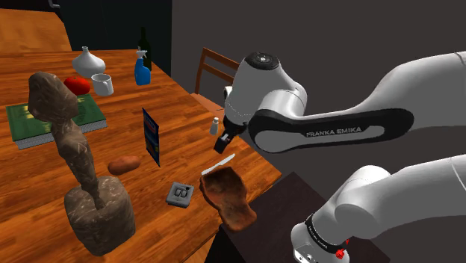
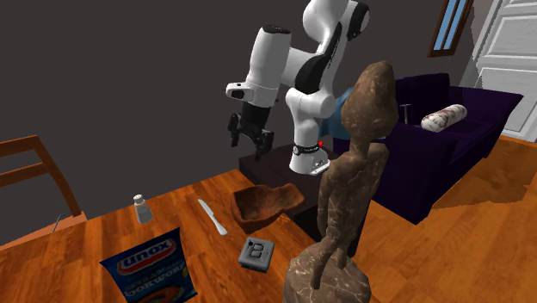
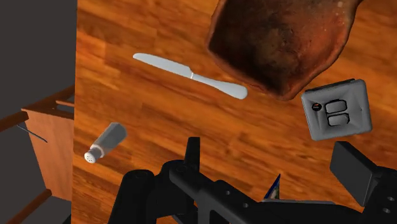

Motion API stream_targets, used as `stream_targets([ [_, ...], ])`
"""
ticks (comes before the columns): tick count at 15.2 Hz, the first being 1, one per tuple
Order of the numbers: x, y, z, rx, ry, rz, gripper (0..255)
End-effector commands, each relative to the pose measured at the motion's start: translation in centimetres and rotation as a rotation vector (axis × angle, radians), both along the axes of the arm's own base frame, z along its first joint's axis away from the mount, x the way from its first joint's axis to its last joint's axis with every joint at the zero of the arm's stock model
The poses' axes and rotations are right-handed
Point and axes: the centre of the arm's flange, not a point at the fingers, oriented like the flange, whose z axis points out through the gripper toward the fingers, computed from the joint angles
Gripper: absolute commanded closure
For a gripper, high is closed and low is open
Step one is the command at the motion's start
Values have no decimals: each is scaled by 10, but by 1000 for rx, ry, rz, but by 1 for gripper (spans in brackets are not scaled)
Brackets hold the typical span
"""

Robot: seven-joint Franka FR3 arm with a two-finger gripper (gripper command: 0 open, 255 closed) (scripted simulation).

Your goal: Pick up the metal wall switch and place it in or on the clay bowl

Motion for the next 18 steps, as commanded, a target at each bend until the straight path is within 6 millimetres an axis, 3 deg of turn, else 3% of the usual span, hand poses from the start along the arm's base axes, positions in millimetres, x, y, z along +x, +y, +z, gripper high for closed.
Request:
stream_targets([
  [1, 5, 20, -19, -23, -12, 35, 0],
  [18, 23, 159, -209, -231, -99, 301, 0],
])
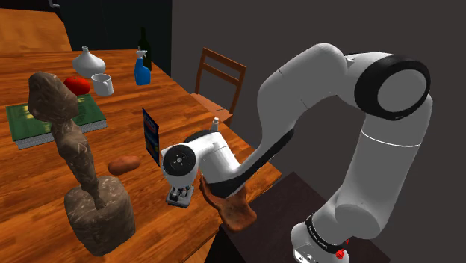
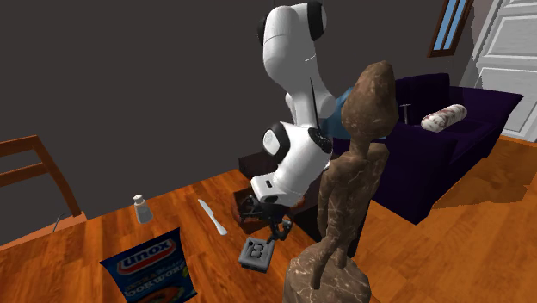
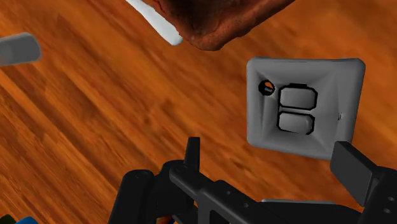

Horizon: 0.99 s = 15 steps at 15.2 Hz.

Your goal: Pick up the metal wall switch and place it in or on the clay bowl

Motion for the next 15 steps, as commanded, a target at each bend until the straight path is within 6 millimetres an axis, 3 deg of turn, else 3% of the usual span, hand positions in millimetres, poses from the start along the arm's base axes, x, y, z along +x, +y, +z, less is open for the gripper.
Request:
stream_targets([
  [1, 3, 3, -16, -13, -8, 17, 0],
  [8, 16, -6, -47, -13, -8, 17, 0],
  [15, 16, -6, -47, -13, -8, 17, 0],
])
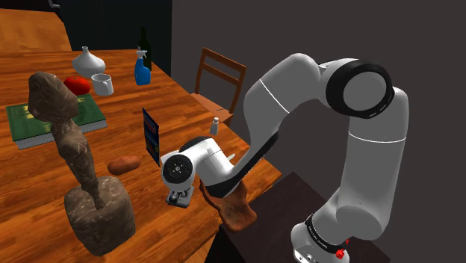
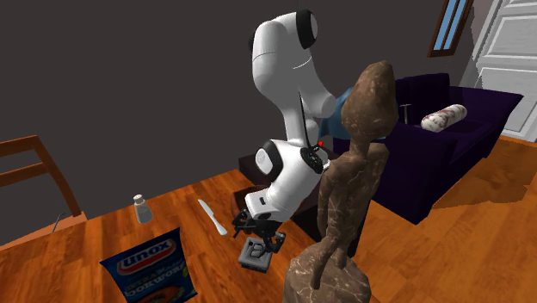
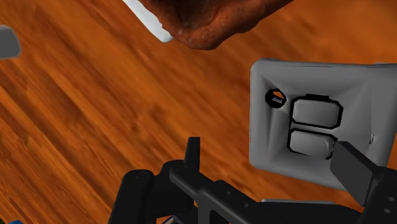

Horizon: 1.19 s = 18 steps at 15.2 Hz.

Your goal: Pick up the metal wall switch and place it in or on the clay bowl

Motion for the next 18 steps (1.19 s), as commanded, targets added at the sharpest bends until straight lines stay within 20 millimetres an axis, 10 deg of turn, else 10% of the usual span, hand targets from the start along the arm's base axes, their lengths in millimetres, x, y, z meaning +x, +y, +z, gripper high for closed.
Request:
stream_targets([
  [1, 0, 0, 0, 0, 0, 0, 255],
  [10, -1, 0, 0, 0, 0, 0, 255],
  [11, -1, 0, 0, 0, 0, 0, 0],
  [14, 33, -8, 13, 322, -47, -414, 0],
  [18, 40, -10, -7, 322, -47, -414, 0],
])
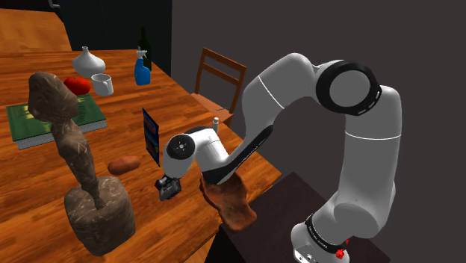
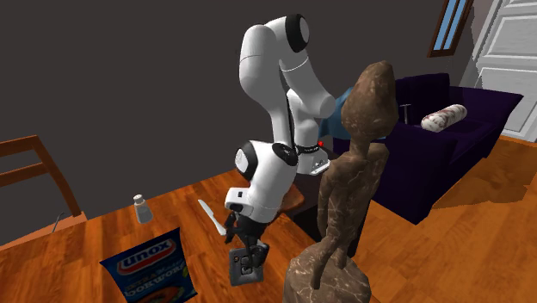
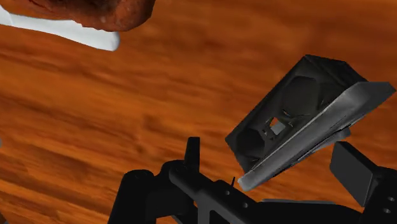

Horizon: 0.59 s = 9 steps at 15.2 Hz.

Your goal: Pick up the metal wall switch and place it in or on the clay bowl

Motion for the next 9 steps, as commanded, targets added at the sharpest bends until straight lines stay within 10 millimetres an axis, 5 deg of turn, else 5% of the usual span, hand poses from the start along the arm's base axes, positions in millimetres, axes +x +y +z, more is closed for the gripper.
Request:
stream_targets([
  [1, -4, -2, -18, 4, 23, 0, 0],
  [9, 1, -4, -31, 4, 23, 0, 0],
])
